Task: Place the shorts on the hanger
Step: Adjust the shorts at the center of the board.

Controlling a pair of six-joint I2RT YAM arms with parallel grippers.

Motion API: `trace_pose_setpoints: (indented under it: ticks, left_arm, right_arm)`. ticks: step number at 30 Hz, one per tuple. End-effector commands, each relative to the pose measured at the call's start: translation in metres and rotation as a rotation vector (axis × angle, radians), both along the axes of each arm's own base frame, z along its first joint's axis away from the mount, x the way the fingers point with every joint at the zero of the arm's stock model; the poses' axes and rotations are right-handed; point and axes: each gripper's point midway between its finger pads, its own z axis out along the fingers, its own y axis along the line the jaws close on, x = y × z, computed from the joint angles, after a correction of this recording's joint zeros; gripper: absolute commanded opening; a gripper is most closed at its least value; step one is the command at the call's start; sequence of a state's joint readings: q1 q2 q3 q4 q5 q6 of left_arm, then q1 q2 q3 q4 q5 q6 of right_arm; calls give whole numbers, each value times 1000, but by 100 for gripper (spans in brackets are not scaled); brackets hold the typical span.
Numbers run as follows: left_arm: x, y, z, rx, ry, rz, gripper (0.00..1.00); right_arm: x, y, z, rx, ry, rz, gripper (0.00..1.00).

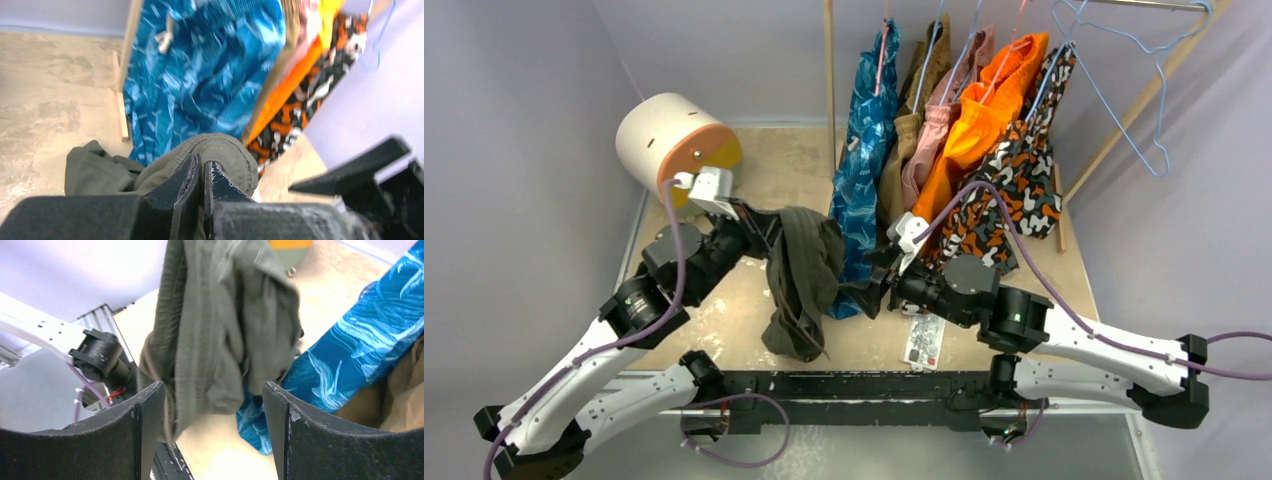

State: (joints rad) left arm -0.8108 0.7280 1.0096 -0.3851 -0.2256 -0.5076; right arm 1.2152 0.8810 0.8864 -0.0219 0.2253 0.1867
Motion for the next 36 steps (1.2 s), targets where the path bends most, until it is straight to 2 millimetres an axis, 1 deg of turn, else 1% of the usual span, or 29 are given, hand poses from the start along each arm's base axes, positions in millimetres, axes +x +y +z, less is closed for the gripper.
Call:
trace_pose_setpoints:
  ticks: [1, 2, 7, 9, 10, 12, 14, 17, 19, 20, 21, 23, 27, 30, 36]
  left_arm:
    - [17, 44, 79, -321, -90, 276, 0]
    - [18, 51, 86, -362, -94, 310, 0]
    - [16, 75, 109, -518, -118, 406, 0]
    - [14, 82, 117, -555, -131, 426, 0]
    - [13, 86, 120, -570, -137, 436, 0]
    - [12, 92, 125, -596, -148, 453, 0]
    - [11, 97, 128, -610, -155, 469, 0]
    - [9, 103, 130, -624, -163, 490, 0]
    - [9, 106, 132, -633, -167, 500, 0]
    - [8, 108, 133, -640, -170, 506, 0]
    - [8, 109, 133, -642, -171, 514, 0]
    - [8, 112, 136, -652, -179, 521, 0]
    - [9, 113, 144, -662, -198, 524, 0]
    - [9, 112, 151, -680, -210, 519, 0]
    - [9, 108, 163, -699, -226, 500, 0]
  right_arm:
    - [-7, 16, 16, 76, 6, 61, 72]
    - [-5, 20, 7, 60, 22, 58, 71]
    - [-3, 42, -17, 96, 76, 64, 67]
    - [4, 48, -23, 114, 103, 27, 65]
    - [8, 51, -30, 109, 120, 4, 64]
    - [17, 51, -35, 116, 150, -57, 64]
    - [20, 50, -40, 133, 184, -96, 65]
    - [23, 44, -47, 175, 259, -160, 66]
    - [18, 43, -56, 189, 327, -165, 67]
    - [19, 39, -59, 200, 356, -188, 67]
    - [18, 38, -60, 213, 377, -195, 67]
    - [11, 38, -51, 261, 389, -153, 67]
    - [0, 49, -40, 283, 426, -61, 66]
    - [-3, 63, -38, 272, 438, -17, 64]
    - [-3, 82, -44, 252, 446, 23, 64]
